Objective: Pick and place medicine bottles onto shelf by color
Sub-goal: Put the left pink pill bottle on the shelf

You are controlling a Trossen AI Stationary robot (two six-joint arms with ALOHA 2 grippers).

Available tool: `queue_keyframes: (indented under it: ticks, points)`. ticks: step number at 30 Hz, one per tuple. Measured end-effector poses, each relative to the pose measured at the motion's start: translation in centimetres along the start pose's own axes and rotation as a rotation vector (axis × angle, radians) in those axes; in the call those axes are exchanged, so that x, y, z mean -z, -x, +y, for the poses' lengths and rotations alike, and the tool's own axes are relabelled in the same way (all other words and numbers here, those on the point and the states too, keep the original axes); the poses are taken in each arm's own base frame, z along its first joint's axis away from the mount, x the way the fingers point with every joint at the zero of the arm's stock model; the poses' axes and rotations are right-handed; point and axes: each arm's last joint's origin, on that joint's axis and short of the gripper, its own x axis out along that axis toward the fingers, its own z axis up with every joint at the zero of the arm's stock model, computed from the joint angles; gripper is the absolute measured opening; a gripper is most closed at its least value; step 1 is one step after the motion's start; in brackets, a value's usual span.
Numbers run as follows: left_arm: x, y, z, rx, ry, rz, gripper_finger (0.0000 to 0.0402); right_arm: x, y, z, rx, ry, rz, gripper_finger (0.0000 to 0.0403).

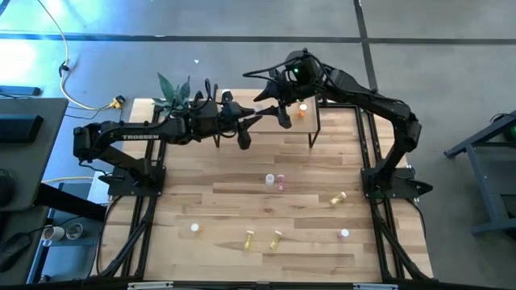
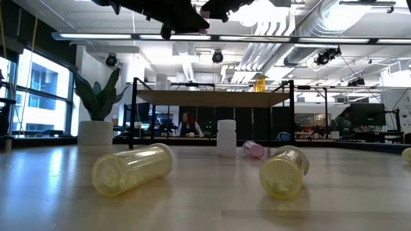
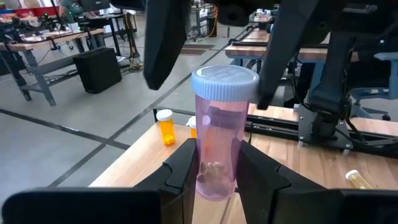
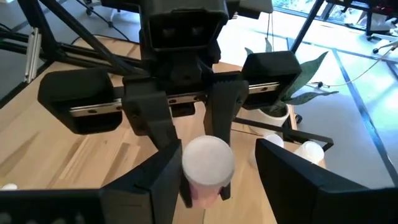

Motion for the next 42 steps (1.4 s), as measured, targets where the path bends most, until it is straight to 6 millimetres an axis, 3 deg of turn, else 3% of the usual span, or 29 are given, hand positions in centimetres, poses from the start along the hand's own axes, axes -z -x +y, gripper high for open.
queue_keyframes:
  ticks: [17, 42]
  points:
    - [0.18, 0.00, 0.06, -0.024, -0.004, 0.019, 0.0081, 0.26, -0.06, 0.15, -0.013, -0.033, 0.025, 0.0193]
    - [0.18, -0.01, 0.06, -0.024, -0.030, 0.020, 0.0081, 0.50, -0.75, 0.05, -0.019, -0.069, 0.032, 0.0102]
